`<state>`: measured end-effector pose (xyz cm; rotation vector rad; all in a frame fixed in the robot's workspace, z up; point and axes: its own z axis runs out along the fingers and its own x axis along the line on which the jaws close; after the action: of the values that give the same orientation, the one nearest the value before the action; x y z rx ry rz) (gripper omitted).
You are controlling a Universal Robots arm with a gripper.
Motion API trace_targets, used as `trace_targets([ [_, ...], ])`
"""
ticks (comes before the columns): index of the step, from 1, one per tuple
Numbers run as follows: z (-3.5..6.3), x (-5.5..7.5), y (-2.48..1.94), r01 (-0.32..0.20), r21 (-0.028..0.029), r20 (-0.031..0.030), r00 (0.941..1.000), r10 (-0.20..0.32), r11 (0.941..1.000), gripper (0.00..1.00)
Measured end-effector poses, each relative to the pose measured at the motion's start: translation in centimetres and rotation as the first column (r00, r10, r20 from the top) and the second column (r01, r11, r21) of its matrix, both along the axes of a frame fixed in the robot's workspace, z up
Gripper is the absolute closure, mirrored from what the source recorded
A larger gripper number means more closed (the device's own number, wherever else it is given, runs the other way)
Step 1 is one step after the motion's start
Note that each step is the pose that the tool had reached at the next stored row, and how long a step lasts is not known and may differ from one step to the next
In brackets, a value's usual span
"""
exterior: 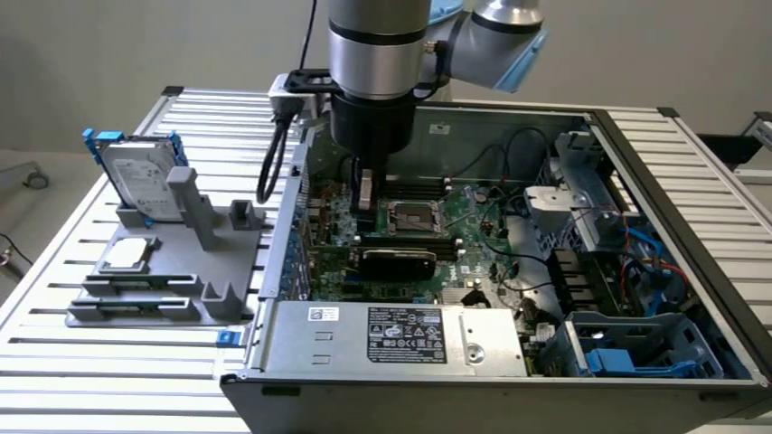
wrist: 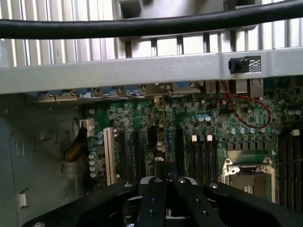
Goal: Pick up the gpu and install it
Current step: 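Press down on the gpu until it lock into place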
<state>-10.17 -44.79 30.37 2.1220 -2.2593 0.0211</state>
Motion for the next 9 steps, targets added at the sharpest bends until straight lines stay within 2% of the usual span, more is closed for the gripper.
trace_targets([
  [1, 0.01, 0.07, 0.00, -0.001, 0.0040, 0.0041, 1.0000, 0.001, 1.0000, 0.89],
  [2, 0.04, 0.09, 0.00, -0.002, 0.0048, 0.0040, 1.0000, 0.001, 1.0000, 0.89],
  [9, 0.18, 0.09, 0.00, -0.002, 0.0049, 0.0040, 1.0000, 0.002, 1.0000, 0.89],
])
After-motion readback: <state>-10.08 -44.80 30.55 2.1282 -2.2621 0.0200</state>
